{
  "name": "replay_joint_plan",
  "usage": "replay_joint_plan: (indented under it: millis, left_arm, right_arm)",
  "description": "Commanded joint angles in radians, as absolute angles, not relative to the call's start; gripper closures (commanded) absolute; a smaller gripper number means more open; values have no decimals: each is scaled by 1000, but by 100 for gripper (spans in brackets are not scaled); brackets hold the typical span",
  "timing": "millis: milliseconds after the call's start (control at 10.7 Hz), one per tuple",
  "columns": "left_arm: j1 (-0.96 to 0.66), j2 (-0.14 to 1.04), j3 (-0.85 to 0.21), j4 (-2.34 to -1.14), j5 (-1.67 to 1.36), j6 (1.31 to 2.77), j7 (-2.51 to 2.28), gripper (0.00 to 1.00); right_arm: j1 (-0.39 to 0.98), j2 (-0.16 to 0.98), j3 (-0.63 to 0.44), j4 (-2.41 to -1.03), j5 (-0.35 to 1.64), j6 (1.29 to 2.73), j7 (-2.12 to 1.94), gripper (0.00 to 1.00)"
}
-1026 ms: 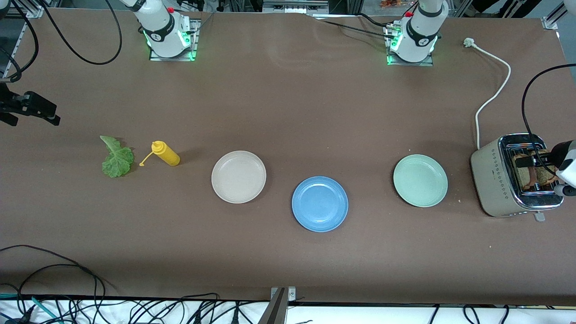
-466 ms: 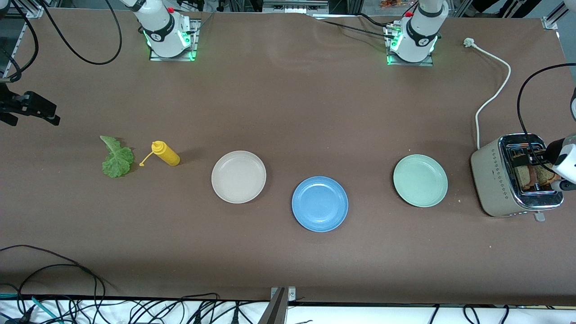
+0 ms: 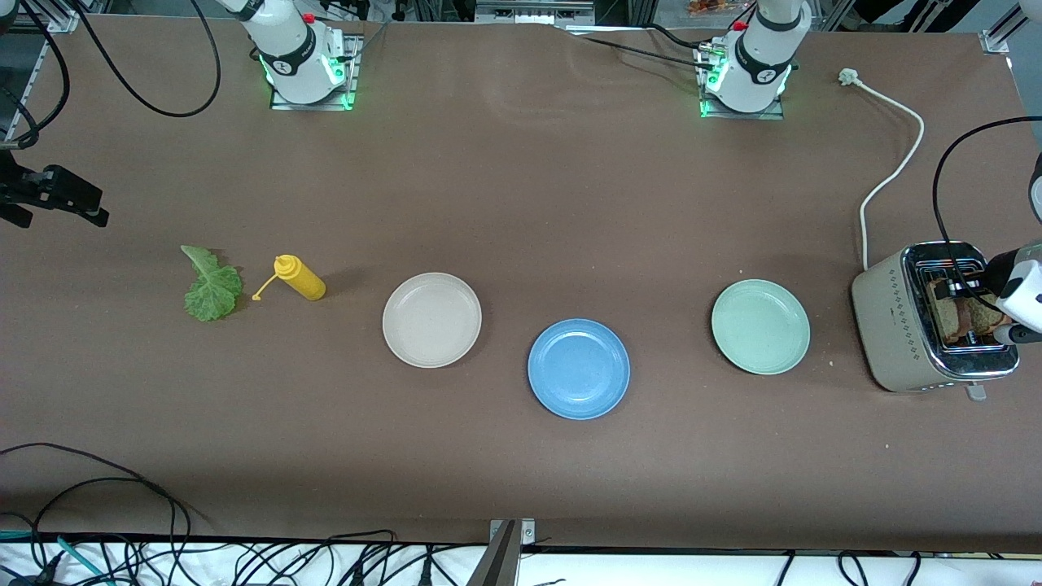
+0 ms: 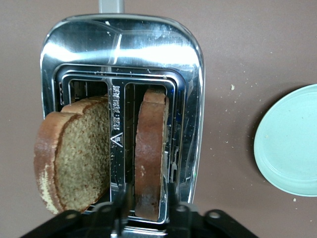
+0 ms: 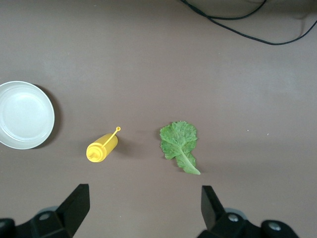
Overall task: Make sandwich in blue plate with both arms
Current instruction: 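Grasp the bread slice with the left gripper and lift it out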
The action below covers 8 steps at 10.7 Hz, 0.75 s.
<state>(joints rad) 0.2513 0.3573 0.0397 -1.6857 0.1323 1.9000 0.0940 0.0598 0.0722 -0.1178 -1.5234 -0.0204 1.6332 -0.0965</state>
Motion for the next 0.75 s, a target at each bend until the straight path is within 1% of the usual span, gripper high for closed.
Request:
replay_joint_plan:
  millis: [0, 373, 653]
  left_arm:
    - [261, 321, 31, -1721, 121, 1911, 110, 100]
    - [261, 263, 31, -1712, 121, 1856, 113, 100]
    - [262, 174, 34, -1695, 115, 1749, 150, 100]
  right_arm:
    - [58, 60, -118, -1522, -25, 1618, -107, 0]
    - [58, 60, -120, -1523, -25, 1618, -109, 0]
    - [58, 60, -117, -1522, -25, 1618, -109, 0]
